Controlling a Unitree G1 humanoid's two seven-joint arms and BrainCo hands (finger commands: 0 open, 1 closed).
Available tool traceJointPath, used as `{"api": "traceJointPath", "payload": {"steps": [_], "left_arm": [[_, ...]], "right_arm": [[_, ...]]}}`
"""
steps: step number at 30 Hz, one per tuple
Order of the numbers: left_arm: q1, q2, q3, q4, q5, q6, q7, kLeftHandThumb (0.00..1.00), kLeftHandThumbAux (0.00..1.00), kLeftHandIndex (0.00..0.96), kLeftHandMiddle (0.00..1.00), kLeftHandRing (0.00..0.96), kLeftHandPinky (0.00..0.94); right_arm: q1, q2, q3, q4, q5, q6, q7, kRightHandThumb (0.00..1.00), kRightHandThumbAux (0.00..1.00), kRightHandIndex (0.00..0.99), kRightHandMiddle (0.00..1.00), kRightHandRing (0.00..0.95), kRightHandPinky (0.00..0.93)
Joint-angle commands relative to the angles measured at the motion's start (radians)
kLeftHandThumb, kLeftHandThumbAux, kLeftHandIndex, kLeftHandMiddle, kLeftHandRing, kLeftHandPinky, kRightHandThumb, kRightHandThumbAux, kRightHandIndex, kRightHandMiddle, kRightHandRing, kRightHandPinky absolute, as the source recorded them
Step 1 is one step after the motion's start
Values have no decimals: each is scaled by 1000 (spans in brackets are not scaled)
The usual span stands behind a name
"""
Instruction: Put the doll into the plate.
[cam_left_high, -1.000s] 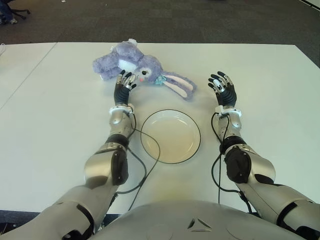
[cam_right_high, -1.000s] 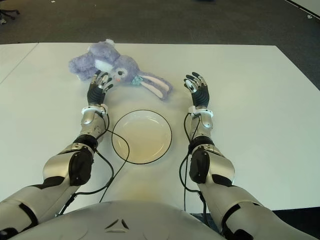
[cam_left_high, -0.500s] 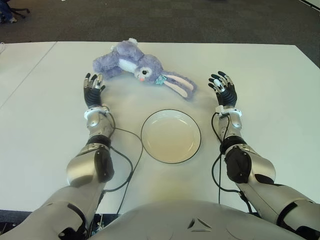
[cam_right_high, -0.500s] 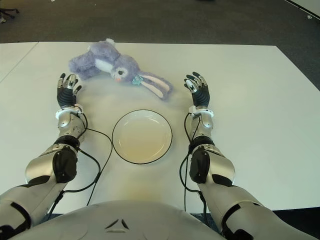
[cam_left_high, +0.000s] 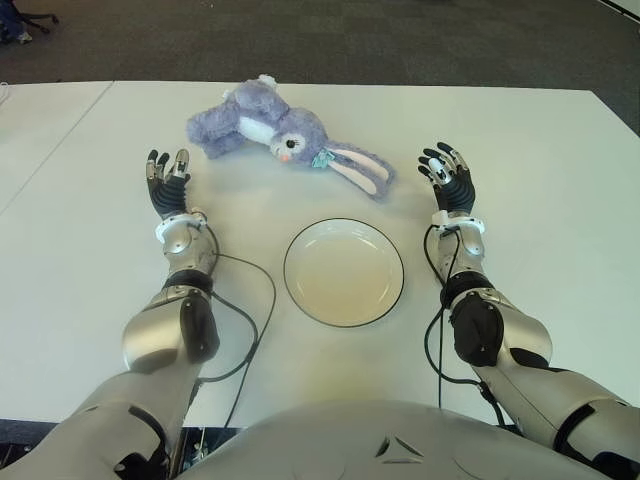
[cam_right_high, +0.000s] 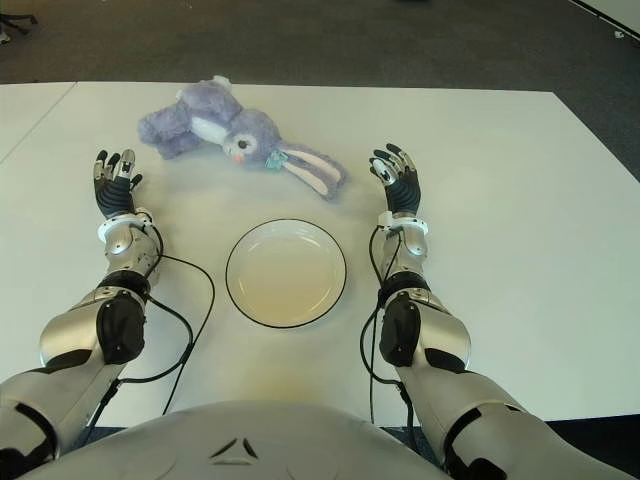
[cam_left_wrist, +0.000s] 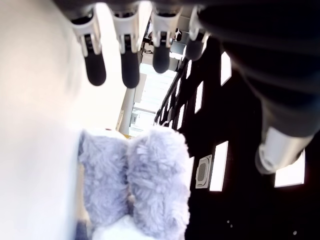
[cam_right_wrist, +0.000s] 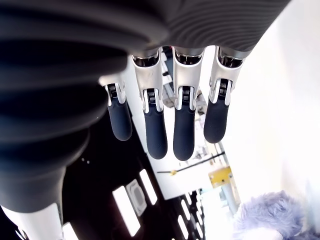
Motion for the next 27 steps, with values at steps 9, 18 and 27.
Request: {"api": "traceJointPath", "payload": {"steps": [9,18,27], "left_arm": [[-45,45,-245,21,273,60,246,150,591,0,50,112,129],[-47,78,-396,32,430,131,372,148,590,0,20,82,134],[-151,155,-552,59,585,232,404,60,528,0,11,102,184]], "right_arm": [[217,71,-21,133,26,144,-39,36,750,230,318,308,272],[216,74,-26,132,33,141,-29,44,755,231,315,309,273],[212,68,-19,134,25,156,-39,46,744,238,322,314,286]]}}
